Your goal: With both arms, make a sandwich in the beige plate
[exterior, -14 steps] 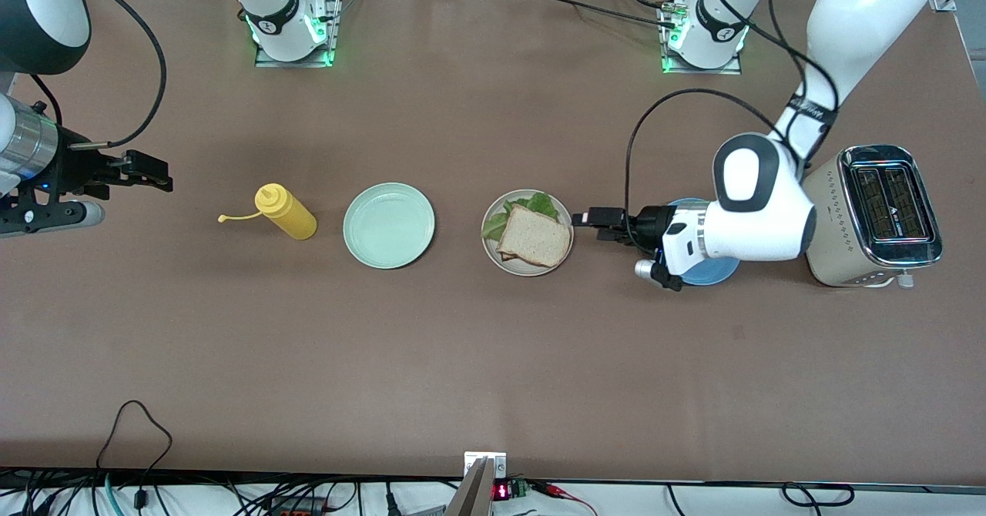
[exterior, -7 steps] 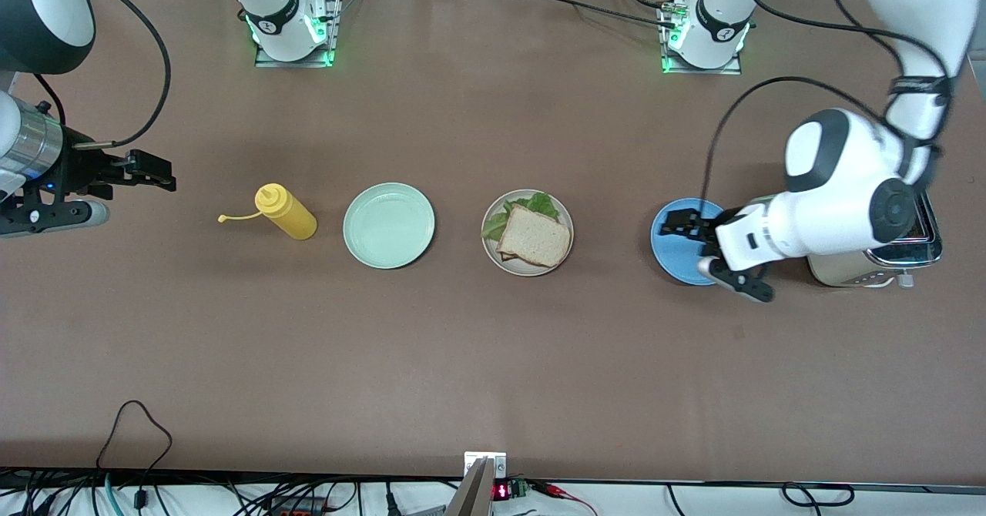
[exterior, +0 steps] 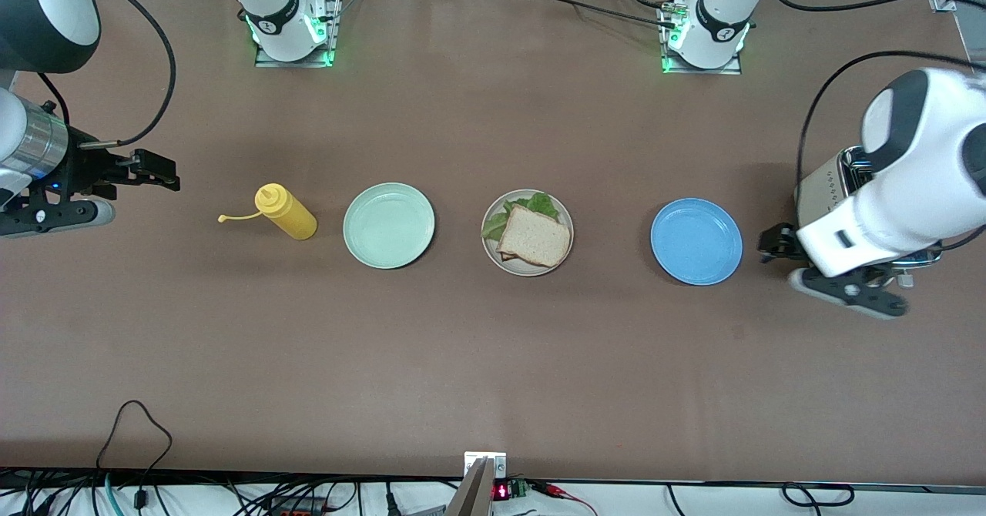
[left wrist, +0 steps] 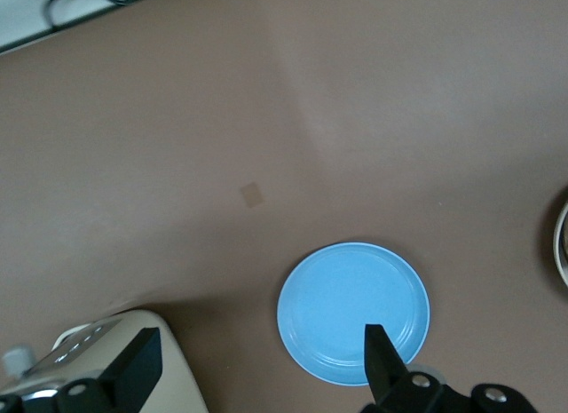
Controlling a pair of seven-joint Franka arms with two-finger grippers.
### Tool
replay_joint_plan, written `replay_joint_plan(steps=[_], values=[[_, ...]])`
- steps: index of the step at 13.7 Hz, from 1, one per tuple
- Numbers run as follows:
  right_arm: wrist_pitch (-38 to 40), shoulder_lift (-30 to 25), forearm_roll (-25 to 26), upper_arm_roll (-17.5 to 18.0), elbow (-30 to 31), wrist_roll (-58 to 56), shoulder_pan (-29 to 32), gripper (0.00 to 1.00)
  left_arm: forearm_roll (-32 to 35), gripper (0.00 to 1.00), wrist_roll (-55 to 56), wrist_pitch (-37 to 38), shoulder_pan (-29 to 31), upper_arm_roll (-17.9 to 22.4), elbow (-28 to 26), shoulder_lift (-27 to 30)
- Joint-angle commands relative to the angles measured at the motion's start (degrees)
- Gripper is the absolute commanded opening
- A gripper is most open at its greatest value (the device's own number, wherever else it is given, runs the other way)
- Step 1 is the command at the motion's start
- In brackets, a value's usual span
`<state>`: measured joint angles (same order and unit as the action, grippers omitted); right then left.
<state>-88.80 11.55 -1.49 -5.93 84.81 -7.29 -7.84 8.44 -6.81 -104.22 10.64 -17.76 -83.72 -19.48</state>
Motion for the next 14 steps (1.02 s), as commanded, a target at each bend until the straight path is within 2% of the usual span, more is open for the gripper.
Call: replay_joint_plan(steps=[1, 3, 5, 6, 8, 12, 14], values=[[0.2, -0.7, 0.4, 0.1, 0.4, 0.3, -0.4, 1.00, -4.7, 1.00, 4.2, 3.1, -5.2, 10.6, -0.7, 7.2], [0.2, -0.7, 0.4, 0.1, 0.4, 0.3, -0.4, 1.00, -4.8, 1.00, 5.7, 8.9, -5.5, 13.6, -1.3, 10.8], [0.2, -0.7, 0.4, 0.2, 0.4, 0.4, -0.4, 1.00, -4.8, 1.00, 7.1, 12.8, -8.9, 17.0, -1.8, 13.6], [0.2, -0.8, 0.4, 0.1, 0.4, 0.4, -0.7, 1.00, -4.8, 1.00, 7.9, 13.3, -8.8, 16.7, -2.6, 14.5], [0.2, -0.8, 0.4, 0.1, 0.4, 0.4, -1.2, 1.00, -6.3, 1.00, 8.0, 12.8, -8.4, 16.7, -5.3, 15.8], [0.2, -0.8, 0.4, 0.1, 0.4, 0.4, -1.3, 1.00, -7.7, 1.00, 8.0, 7.1, -7.0, 16.6, -15.2, 21.8], [0.2, -0.8, 0.4, 0.1, 0.4, 0.4, -1.4, 1.00, -7.7, 1.00, 8.2, 7.7, -7.0, 16.5, -15.6, 22.4]])
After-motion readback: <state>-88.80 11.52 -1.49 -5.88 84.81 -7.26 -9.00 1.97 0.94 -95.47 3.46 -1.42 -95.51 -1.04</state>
